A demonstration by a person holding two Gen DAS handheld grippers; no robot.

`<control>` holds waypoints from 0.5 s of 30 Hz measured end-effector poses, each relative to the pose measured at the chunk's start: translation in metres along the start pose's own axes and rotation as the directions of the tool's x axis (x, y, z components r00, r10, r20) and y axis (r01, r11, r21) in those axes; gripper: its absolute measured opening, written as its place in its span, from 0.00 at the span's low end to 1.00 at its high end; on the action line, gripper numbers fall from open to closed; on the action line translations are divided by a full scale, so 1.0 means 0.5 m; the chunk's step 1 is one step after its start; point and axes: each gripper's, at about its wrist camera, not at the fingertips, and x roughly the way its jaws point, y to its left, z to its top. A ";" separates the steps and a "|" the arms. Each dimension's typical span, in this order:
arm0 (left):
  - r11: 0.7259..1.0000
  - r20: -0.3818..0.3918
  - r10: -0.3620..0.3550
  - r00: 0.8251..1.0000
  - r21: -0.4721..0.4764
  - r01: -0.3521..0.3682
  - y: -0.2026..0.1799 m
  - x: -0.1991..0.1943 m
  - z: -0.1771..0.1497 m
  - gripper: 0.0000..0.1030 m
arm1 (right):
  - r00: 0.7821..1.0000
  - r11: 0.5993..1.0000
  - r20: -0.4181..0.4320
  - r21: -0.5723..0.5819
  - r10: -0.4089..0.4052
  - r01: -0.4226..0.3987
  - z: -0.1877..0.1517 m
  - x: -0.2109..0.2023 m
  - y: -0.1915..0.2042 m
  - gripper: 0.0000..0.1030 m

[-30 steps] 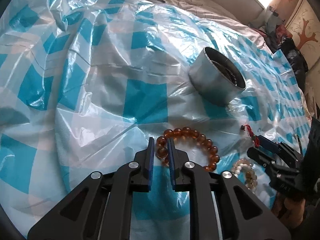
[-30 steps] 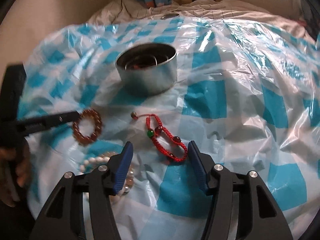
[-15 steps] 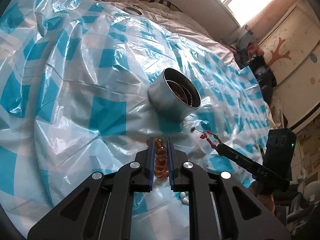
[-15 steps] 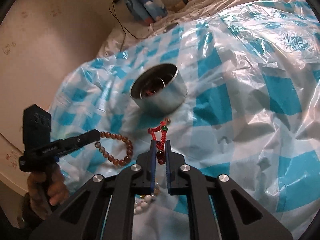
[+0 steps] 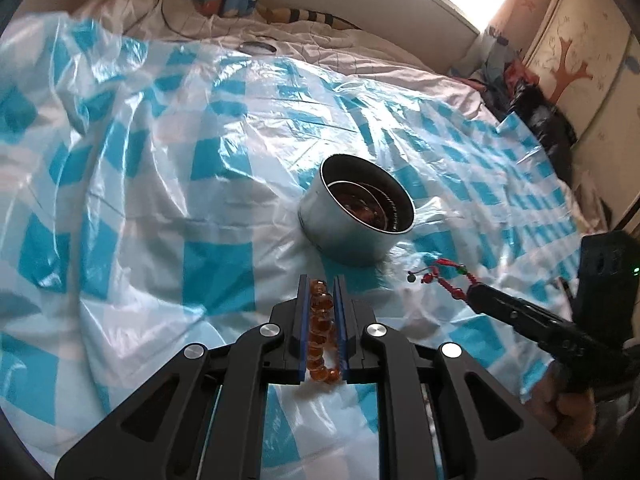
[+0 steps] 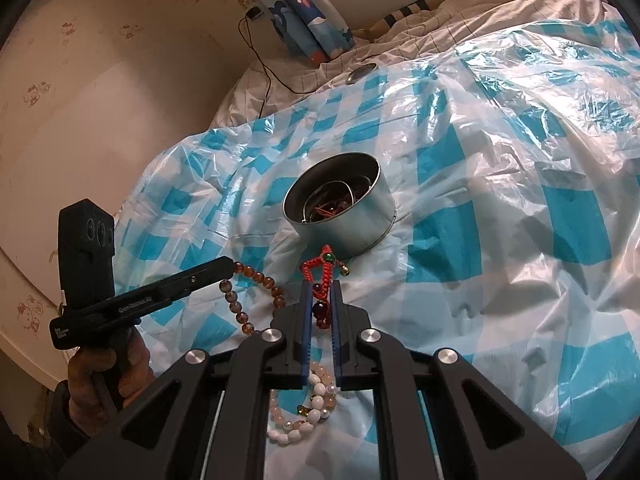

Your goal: Organize jewelry

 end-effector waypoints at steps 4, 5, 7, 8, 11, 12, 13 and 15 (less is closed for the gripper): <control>0.999 0.015 0.043 0.999 0.033 -0.043 -0.008 0.003 0.007 0.10 | 1.000 1.000 0.001 -0.006 -0.005 0.005 0.002 0.001 -0.001 0.09; 0.998 0.018 0.048 0.999 0.039 -0.049 -0.010 0.004 0.008 0.10 | 1.000 1.000 0.001 -0.008 -0.005 0.005 0.002 0.002 -0.001 0.09; 0.997 0.023 0.056 0.998 0.049 -0.057 -0.014 0.002 0.008 0.10 | 1.000 1.000 0.001 -0.008 -0.005 0.005 0.002 0.002 -0.001 0.09; 0.997 0.026 0.061 0.998 0.054 -0.063 -0.015 0.002 0.007 0.10 | 1.000 1.000 0.001 -0.008 -0.005 0.005 0.002 0.002 -0.001 0.09; 0.995 0.036 0.076 0.996 0.067 -0.078 -0.020 0.000 0.007 0.10 | 1.000 1.000 0.000 -0.011 -0.005 0.005 0.002 0.003 0.001 0.09; 0.994 0.039 0.079 0.996 0.070 -0.081 -0.021 -0.001 0.007 0.10 | 1.000 1.000 0.001 -0.012 -0.005 0.005 0.002 0.003 0.001 0.09; 0.994 0.043 0.082 0.996 0.074 -0.085 -0.023 -0.003 0.007 0.10 | 1.000 1.000 0.001 -0.011 -0.005 0.005 0.002 0.003 0.001 0.09; 0.992 0.050 0.089 0.995 0.080 -0.092 -0.025 -0.005 0.006 0.10 | 1.000 1.000 0.003 -0.012 -0.004 0.004 0.002 0.003 0.001 0.09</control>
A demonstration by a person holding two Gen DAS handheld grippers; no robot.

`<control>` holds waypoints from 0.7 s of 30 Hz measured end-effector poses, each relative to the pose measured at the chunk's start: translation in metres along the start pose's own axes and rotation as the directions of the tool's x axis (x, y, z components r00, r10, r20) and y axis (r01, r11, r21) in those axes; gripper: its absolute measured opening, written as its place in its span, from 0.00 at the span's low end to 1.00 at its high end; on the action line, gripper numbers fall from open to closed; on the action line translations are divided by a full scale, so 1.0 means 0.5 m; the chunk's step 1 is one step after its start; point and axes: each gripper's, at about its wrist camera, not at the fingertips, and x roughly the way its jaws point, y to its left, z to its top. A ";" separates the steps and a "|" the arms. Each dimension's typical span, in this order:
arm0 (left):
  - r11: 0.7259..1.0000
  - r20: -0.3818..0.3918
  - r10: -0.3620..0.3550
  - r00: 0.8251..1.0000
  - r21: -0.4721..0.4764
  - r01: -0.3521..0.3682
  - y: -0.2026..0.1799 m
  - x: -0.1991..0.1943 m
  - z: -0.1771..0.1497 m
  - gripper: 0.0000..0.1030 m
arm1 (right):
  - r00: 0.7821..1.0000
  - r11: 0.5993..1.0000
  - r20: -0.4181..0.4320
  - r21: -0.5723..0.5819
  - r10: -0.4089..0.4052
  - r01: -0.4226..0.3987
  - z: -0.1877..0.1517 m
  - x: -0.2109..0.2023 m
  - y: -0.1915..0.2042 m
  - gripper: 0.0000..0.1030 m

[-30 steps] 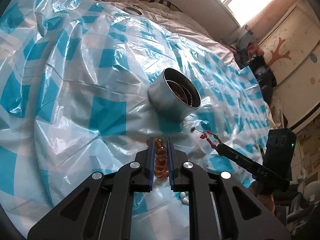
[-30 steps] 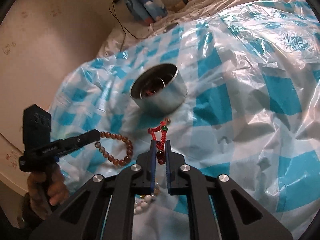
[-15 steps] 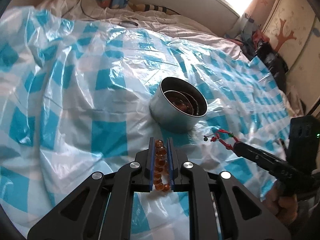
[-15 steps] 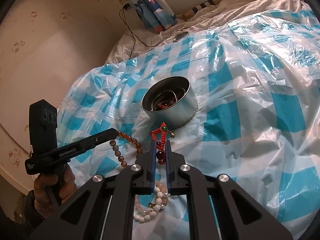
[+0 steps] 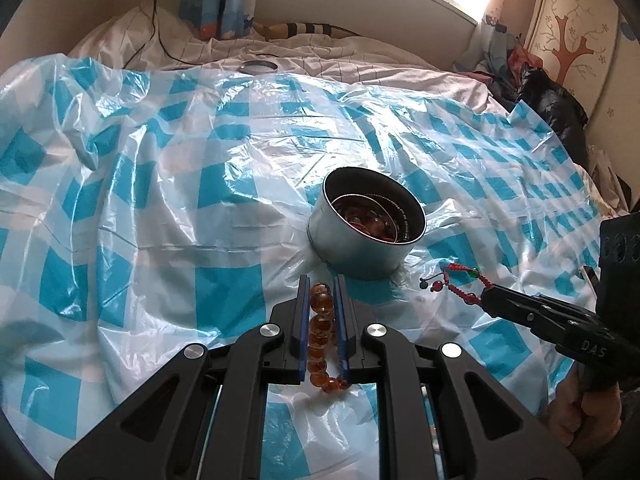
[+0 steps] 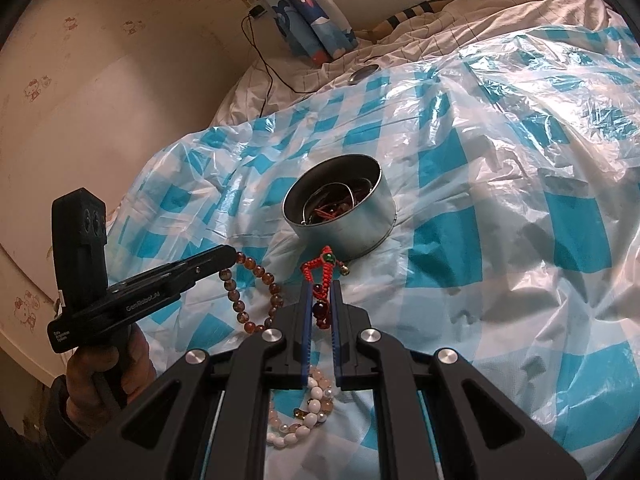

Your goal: Organize jewelry

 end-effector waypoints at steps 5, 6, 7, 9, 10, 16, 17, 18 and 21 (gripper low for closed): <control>1.000 0.002 0.014 1.000 0.010 -0.015 -0.004 0.001 -0.001 0.10 | 1.000 1.000 -0.001 0.000 0.001 -0.001 -0.001 0.000 -0.001 0.09; 1.000 0.003 0.017 1.000 0.011 -0.017 -0.004 0.001 -0.001 0.10 | 1.000 1.000 0.000 0.000 0.001 -0.001 -0.001 0.000 -0.001 0.09; 1.000 0.004 0.018 1.000 0.011 -0.018 -0.004 0.000 -0.001 0.10 | 1.000 1.000 0.001 -0.001 0.002 -0.002 -0.001 -0.001 0.000 0.09; 1.000 0.009 0.019 1.000 0.011 -0.019 -0.003 -0.002 0.000 0.10 | 1.000 1.000 0.005 -0.002 0.005 -0.005 0.000 -0.002 0.000 0.09; 1.000 0.010 0.020 1.000 0.013 -0.020 -0.003 -0.002 0.000 0.10 | 1.000 1.000 0.006 -0.002 0.006 -0.006 0.000 -0.002 0.000 0.09; 1.000 0.020 0.024 1.000 0.017 -0.024 -0.004 -0.006 0.002 0.10 | 1.000 1.000 0.016 -0.005 0.013 -0.013 0.001 -0.008 0.001 0.09; 1.000 0.024 0.024 0.999 0.018 -0.025 -0.005 -0.007 0.003 0.10 | 1.000 1.000 0.019 -0.006 0.014 -0.014 0.001 -0.010 0.001 0.09; 1.000 0.026 0.024 0.999 0.018 -0.024 -0.005 -0.009 0.003 0.10 | 1.000 1.000 0.023 -0.007 0.014 -0.014 0.002 -0.011 0.002 0.09; 1.000 0.033 0.022 0.999 0.018 -0.022 -0.005 -0.012 0.005 0.10 | 0.999 1.000 0.029 -0.010 0.015 -0.015 0.003 -0.014 0.004 0.09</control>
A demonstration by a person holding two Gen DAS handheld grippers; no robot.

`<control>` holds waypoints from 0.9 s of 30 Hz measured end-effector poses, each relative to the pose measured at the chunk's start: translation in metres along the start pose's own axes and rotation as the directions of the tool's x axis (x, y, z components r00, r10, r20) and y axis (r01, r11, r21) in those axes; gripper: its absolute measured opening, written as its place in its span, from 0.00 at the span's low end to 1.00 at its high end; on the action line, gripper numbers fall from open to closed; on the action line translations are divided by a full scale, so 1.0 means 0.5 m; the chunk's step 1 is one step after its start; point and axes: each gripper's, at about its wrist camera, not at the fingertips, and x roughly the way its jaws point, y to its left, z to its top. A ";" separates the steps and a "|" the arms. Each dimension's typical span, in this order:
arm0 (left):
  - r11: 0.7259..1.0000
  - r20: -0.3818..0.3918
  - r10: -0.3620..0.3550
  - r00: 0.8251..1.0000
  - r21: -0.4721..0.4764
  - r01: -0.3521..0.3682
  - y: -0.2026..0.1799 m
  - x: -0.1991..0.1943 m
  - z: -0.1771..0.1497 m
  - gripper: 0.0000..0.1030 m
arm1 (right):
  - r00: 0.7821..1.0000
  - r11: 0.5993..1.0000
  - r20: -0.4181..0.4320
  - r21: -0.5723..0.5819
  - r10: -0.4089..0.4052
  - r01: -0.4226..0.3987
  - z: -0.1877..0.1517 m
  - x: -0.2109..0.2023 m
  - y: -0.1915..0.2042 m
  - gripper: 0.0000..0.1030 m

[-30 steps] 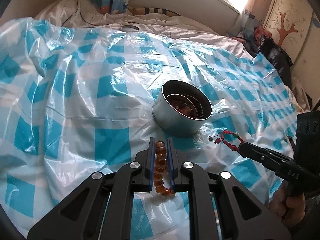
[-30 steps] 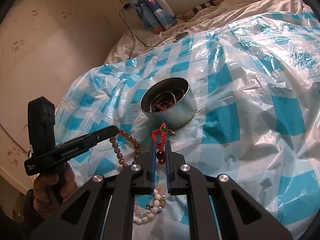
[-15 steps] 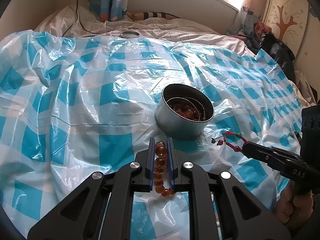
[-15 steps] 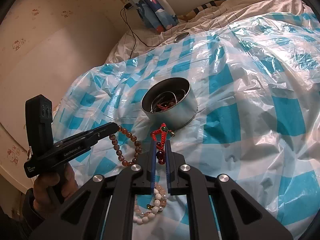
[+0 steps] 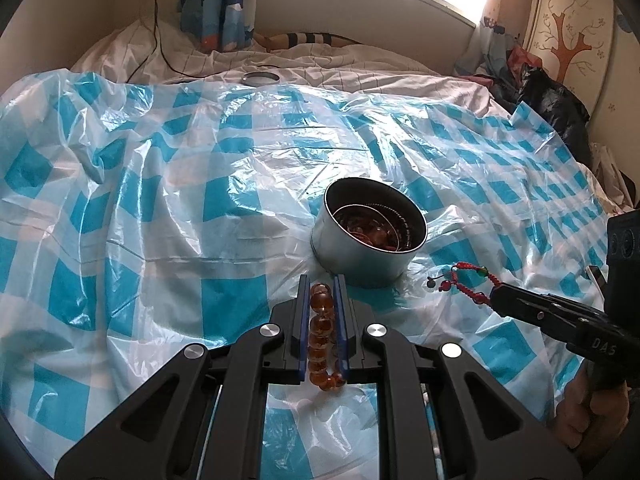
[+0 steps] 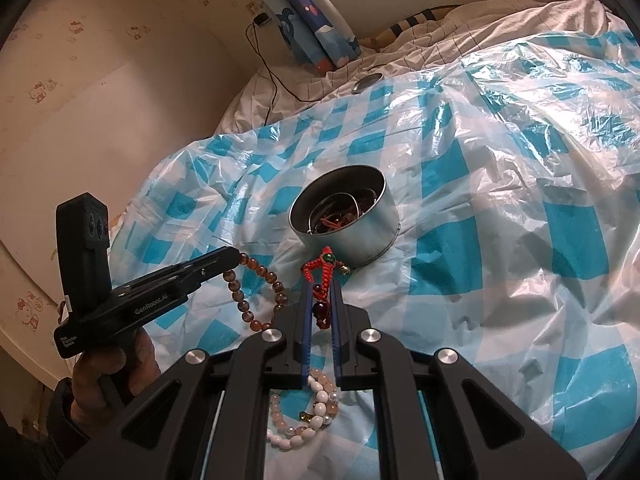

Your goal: Organize jewelry

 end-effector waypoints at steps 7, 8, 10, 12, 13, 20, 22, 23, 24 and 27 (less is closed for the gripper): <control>1.000 0.016 -0.011 1.000 0.009 0.011 -0.011 -0.005 0.006 0.10 | 1.000 1.000 0.017 -0.003 -0.002 0.002 0.005 -0.009 0.000 0.09; 1.000 0.017 -0.012 1.000 0.012 0.011 -0.014 -0.006 0.006 0.10 | 1.000 1.000 0.018 -0.005 -0.001 0.001 0.005 -0.010 0.001 0.09; 1.000 0.020 -0.013 1.000 0.018 0.013 -0.020 -0.006 0.006 0.10 | 1.000 1.000 0.020 -0.008 0.000 0.001 0.006 -0.011 0.003 0.09; 1.000 0.022 -0.016 1.000 0.018 0.016 -0.022 -0.004 0.006 0.10 | 1.000 1.000 0.023 -0.008 -0.002 0.003 0.006 -0.011 0.003 0.09; 1.000 0.022 -0.018 1.000 0.017 0.017 -0.024 -0.004 0.007 0.10 | 1.000 1.000 0.026 -0.007 -0.004 0.004 0.007 -0.013 0.003 0.09; 0.999 0.045 -0.030 0.999 0.019 0.029 -0.040 -0.012 0.012 0.10 | 0.998 1.000 0.055 -0.001 -0.010 0.010 0.013 -0.028 -0.001 0.09; 0.999 0.049 -0.033 0.998 0.022 0.032 -0.048 -0.014 0.016 0.10 | 0.998 1.000 0.062 0.002 -0.013 0.013 0.015 -0.030 -0.001 0.09; 0.999 0.051 -0.034 0.998 0.028 0.032 -0.055 -0.015 0.018 0.10 | 0.998 1.000 0.065 0.002 -0.014 0.014 0.017 -0.031 0.000 0.09; 0.999 0.053 -0.033 0.998 0.032 0.031 -0.059 -0.016 0.020 0.10 | 0.997 1.000 0.072 -0.001 -0.019 0.019 0.019 -0.033 0.001 0.09; 0.998 0.060 -0.026 0.998 0.050 0.023 -0.073 -0.018 0.026 0.10 | 0.995 1.000 0.094 -0.002 -0.021 0.021 0.028 -0.043 0.003 0.09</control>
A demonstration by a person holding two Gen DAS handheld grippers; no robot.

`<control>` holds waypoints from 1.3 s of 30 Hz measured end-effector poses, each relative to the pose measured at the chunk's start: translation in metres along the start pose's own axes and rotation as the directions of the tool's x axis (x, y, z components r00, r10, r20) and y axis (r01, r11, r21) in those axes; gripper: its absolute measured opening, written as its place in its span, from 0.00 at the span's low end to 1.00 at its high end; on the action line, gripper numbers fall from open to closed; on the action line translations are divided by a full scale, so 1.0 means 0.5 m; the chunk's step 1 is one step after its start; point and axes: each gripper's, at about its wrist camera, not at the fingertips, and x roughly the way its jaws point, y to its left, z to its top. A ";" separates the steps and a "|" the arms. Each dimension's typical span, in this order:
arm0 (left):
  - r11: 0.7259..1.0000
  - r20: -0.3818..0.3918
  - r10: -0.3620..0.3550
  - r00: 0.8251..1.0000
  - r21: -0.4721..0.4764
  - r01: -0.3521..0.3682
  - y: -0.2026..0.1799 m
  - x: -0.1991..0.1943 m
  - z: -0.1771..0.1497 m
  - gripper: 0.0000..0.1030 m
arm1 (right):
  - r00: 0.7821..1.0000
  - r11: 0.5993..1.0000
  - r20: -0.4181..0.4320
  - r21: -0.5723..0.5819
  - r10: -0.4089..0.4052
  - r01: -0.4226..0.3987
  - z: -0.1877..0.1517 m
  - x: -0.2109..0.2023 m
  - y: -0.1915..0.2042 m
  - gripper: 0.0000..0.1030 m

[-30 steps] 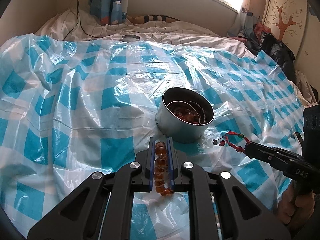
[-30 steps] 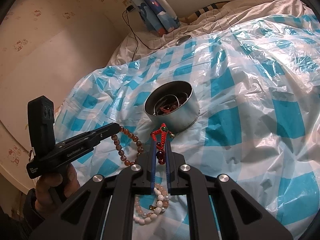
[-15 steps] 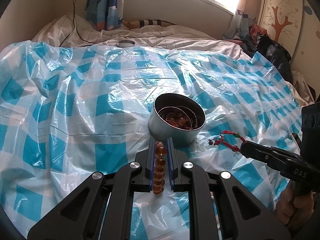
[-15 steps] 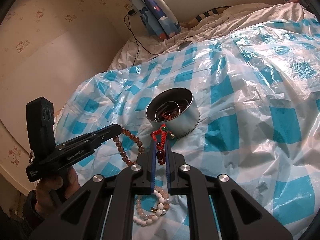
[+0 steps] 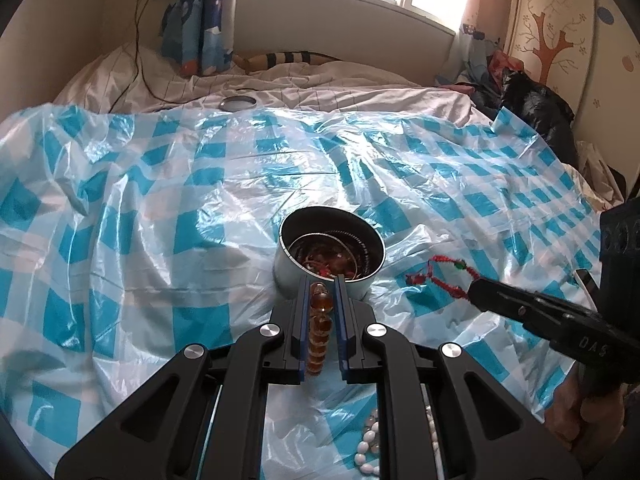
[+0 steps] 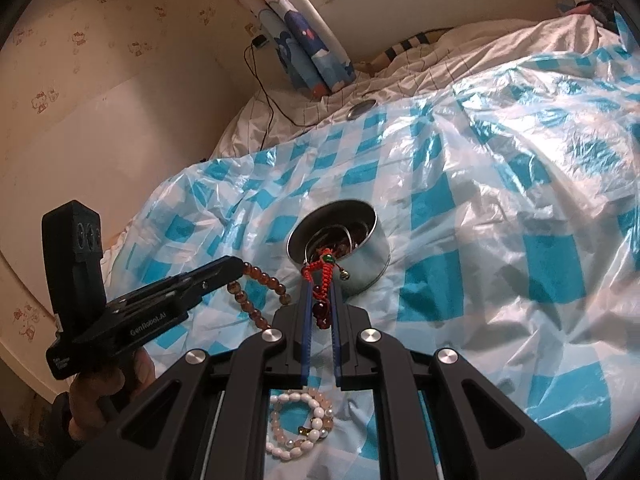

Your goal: Organize jewelry

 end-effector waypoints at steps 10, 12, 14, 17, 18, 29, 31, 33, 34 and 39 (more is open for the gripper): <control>0.998 0.039 0.037 0.999 0.052 -0.039 -0.032 -0.022 0.020 0.10 | 0.999 0.999 0.032 -0.047 -0.012 0.013 0.034 -0.011 0.018 0.09; 0.997 0.052 0.043 0.998 0.060 -0.046 -0.036 -0.027 0.025 0.10 | 0.999 0.999 0.041 -0.051 -0.009 0.011 0.046 -0.011 0.018 0.09; 0.997 0.060 0.044 0.997 0.068 -0.048 -0.041 -0.032 0.030 0.10 | 0.999 0.999 0.046 -0.050 -0.006 0.008 0.055 -0.011 0.016 0.09; 0.997 0.058 0.038 0.998 0.066 -0.042 -0.039 -0.032 0.032 0.10 | 1.000 0.999 0.006 -0.051 -0.004 0.004 0.062 -0.003 0.008 0.11; 0.997 0.055 0.036 0.998 0.062 -0.039 -0.038 -0.030 0.032 0.10 | 0.999 0.999 -0.036 -0.054 -0.007 0.005 0.059 0.006 0.006 0.17; 1.000 0.037 0.007 0.999 -0.008 -0.007 -0.002 -0.027 0.031 0.10 | 0.938 0.970 -0.271 -0.173 -0.215 0.173 -0.035 0.125 0.000 0.58; 1.000 0.036 0.004 0.999 -0.012 -0.004 -0.002 -0.027 0.031 0.10 | 0.920 0.953 -0.290 -0.226 -0.263 0.202 -0.052 0.140 0.004 0.57; 1.000 0.039 0.002 0.999 -0.013 -0.002 -0.001 -0.029 0.031 0.10 | 0.909 0.939 -0.296 -0.268 -0.293 0.216 -0.064 0.147 0.011 0.37; 1.000 0.039 0.001 0.999 -0.014 -0.001 -0.001 -0.029 0.032 0.10 | 0.912 0.945 -0.302 -0.260 -0.276 0.200 -0.064 0.145 0.011 0.21; 0.999 0.035 -0.016 0.999 -0.032 0.018 0.000 -0.031 0.036 0.10 | 0.959 0.995 -0.266 -0.046 -0.100 0.092 -0.034 0.103 -0.034 0.06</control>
